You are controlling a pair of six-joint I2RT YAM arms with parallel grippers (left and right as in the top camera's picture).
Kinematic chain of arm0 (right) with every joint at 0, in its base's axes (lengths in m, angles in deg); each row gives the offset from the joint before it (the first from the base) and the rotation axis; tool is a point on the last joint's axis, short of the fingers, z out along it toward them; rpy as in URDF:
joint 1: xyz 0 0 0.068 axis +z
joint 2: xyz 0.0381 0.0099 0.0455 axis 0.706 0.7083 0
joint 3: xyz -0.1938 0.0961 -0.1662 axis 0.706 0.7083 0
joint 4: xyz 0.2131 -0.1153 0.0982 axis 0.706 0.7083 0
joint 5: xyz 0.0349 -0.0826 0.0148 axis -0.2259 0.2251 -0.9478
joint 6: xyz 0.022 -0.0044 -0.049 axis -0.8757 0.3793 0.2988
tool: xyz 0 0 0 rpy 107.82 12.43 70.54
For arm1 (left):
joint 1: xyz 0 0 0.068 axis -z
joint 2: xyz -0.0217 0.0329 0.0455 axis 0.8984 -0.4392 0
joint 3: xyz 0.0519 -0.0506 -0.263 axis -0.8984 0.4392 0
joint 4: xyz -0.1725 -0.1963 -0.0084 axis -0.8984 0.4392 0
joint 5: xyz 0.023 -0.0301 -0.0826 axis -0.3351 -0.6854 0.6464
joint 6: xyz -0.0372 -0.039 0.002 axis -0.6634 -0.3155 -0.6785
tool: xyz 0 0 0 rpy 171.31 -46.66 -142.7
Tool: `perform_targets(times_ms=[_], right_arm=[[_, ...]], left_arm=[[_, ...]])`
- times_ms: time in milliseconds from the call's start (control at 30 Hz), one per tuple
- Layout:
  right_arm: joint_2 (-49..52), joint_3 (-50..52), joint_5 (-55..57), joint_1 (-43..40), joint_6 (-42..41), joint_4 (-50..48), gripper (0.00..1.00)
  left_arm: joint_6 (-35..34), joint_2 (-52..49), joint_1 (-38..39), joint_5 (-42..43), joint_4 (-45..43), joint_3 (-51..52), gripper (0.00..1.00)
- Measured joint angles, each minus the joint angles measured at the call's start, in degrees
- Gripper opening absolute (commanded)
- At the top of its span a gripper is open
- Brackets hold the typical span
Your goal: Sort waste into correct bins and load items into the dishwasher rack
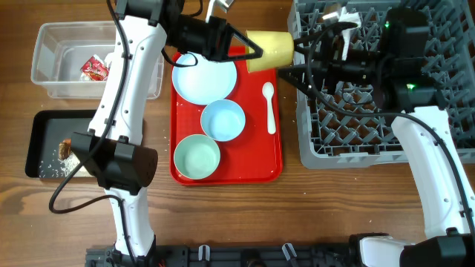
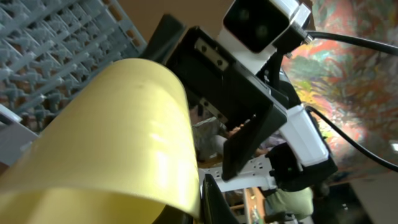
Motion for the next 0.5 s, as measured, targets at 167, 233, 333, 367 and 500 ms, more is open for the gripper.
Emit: perform_targets(times_ms=[167, 233, 333, 367, 500], right_arm=[[0.4, 0.0, -0.1, 0.0, 0.0, -1.2, 1.00], [0.5, 0.0, -0.2, 0.3, 0.0, -1.2, 1.00], [1.1, 0.0, 0.0, 0.4, 0.0, -1.6, 1.00], [1.7, 0.0, 0.0, 0.4, 0.0, -1.6, 1.00], [4.1, 0.0, -0.7, 0.4, 0.1, -1.6, 0.86]], left_arm=[[0.0, 0.0, 0.7, -0.4, 3.1, 0.0, 0.04], [0.0, 0.0, 1.4, -0.4, 3.2, 0.0, 0.04], [-0.2, 0.0, 1.9, -0.4, 3.2, 0.0, 0.04], [-0.2, 0.0, 1.9, -0.4, 3.2, 0.0, 0.04], [-0.2, 0.0, 1.9, -1.0, 3.2, 0.0, 0.04]])
